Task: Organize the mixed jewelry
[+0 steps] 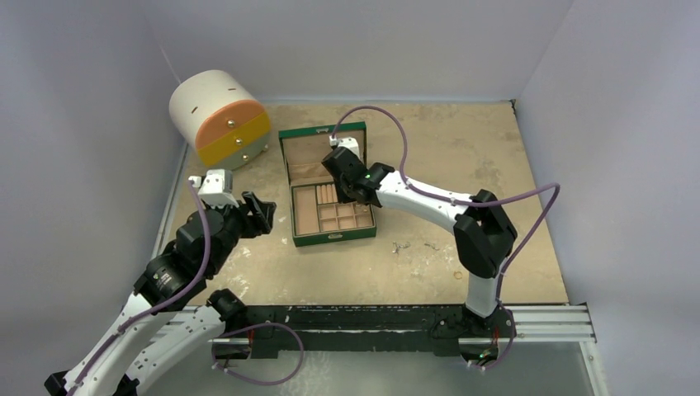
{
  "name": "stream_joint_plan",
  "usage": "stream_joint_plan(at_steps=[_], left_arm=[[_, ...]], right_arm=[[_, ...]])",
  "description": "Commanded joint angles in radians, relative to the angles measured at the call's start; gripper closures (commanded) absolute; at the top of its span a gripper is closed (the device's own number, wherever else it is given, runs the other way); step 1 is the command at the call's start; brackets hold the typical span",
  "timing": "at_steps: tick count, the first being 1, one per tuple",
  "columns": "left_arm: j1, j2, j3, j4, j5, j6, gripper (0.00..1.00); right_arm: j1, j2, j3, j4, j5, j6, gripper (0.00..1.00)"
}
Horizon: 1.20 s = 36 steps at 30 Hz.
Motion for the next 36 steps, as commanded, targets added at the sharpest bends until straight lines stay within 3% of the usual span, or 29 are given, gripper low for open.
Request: stream_joint_plan(at_steps=[1,36], left_arm=[[0.002,-0.011,-0.001,0.034,-0.036,0.020,0.37],[0.003,-0.006,-0.002,0.027,-0.065,0.014,0.29]], right_arm=[[0.003,0.004,0.040,0.058,0.074,0.030,1.00],[-0.016,0.131,0.031,0.109,0.126,0.062,1.00]])
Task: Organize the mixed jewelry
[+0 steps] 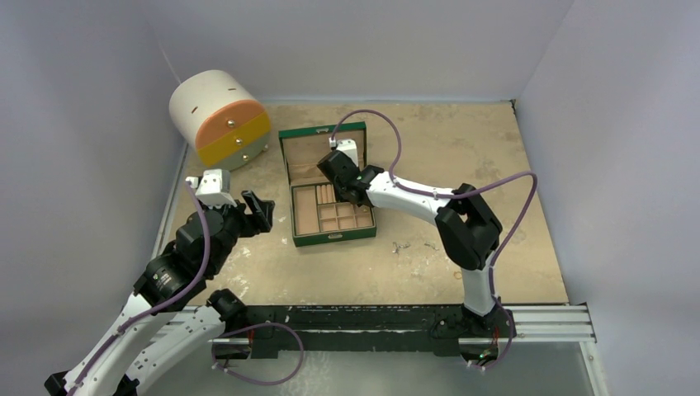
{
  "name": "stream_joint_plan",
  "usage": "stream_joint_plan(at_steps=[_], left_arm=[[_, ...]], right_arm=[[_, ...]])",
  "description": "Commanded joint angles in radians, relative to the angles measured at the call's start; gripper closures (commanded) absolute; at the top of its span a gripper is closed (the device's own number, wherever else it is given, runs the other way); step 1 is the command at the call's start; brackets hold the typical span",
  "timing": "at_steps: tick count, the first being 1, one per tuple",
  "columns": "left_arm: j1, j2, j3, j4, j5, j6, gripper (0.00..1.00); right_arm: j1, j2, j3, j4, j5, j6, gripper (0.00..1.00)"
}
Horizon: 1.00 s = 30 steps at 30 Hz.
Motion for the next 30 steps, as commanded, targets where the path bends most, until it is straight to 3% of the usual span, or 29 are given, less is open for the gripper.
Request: stream_joint_plan(at_steps=[1,15,20,30], left_arm=[[0.003,-0.003,-0.002,0.027,-0.017,0.014,0.29],[0.002,-0.009,-0.002,0.027,-0.020,0.014,0.28],[0.003,-0.015,-0.003,0.027,-0.019,0.014,0.28],[0.003,-0.022,-0.003,0.028,-0.020,0.014,0.27]], right_arm=[[-0.005,0.020,0.016,0.033,0.030,0.027,1.00],[-0.013,0.027,0.003,0.033,-0.002,0.058,1.00],[-0.013,-0.001,0.014,0.008,-0.004,0.067,0.74],[-0.014,-0.169,-0.049,-0.025,0.030,0.083,0.67]])
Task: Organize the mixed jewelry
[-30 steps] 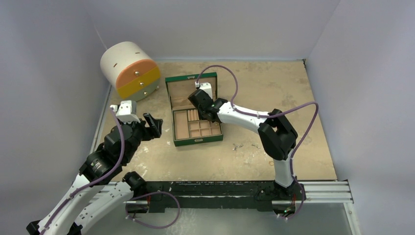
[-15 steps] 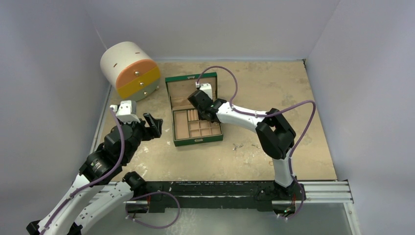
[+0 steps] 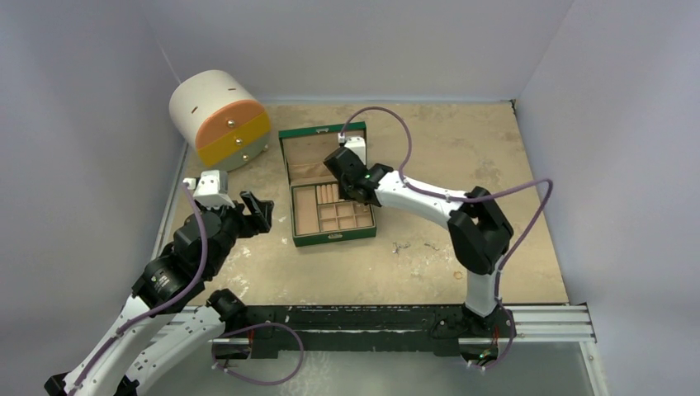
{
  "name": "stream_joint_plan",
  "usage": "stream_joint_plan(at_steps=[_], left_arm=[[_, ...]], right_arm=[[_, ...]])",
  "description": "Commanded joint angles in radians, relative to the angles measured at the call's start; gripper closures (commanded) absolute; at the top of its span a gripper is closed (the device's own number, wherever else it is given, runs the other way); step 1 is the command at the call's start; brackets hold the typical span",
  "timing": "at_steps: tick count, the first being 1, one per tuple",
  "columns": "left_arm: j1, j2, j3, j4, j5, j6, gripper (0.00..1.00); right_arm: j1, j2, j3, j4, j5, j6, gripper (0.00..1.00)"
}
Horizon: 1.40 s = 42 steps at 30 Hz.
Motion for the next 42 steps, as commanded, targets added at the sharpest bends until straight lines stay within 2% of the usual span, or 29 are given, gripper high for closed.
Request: stream_joint_plan(at_steps=[1,7,18,25,33,42], left_arm=[[0.002,-0.007,-0.001,0.029,-0.016,0.014,0.27],[0.003,-0.007,-0.001,0.027,-0.016,0.014,0.27],[0.003,0.006,0.000,0.031,-0.004,0.016,0.27],[0.003,0.019,0.001,0.031,0.000,0.016,0.27],[0.003,0.033,0.003,0.032,0.005,0.017,0.27],[0.003,0.044,0.002,0.034,0.012,0.018,0.27]], right_arm=[[-0.002,-0.146,-0.037,-0.028,0.040,0.036,0.67],[-0.012,-0.305,-0.140,-0.044,0.055,0.058,0.66],[-0.078,-0.586,-0.327,-0.238,0.104,0.157,0.65],[-0.099,-0.740,-0.476,-0.416,0.120,0.323,0.65],[-0.102,-0.870,-0.631,-0.625,0.124,0.619,0.64],[-0.154,-0.910,-0.787,-0.640,0.086,0.739,0.64]])
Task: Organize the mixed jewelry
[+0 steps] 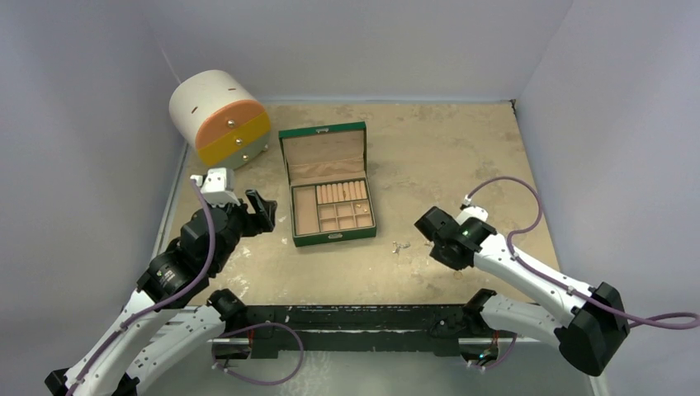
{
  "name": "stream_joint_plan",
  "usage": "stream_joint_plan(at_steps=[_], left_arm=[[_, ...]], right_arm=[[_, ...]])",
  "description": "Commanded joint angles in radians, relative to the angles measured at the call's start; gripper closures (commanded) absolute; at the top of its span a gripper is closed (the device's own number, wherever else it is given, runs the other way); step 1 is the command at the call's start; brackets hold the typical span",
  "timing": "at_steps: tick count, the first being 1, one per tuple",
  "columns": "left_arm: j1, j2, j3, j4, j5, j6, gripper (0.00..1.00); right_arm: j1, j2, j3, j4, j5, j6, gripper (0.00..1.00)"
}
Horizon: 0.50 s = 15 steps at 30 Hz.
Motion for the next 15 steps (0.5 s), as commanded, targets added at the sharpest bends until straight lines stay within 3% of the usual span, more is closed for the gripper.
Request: stream_joint_plan(at_steps=[1,15], left_arm=[[0.003,0.007,0.001,0.033,0.003,0.018,0.27],[0.003,0.007,0.002,0.033,0.003,0.017,0.27]], right_arm=[[-0.038,-0.019,-0.066,-0.032,0.006,0.108,0.64],[-0.116,0.075,-0.095,0.037,0.028,0.118,0.60]])
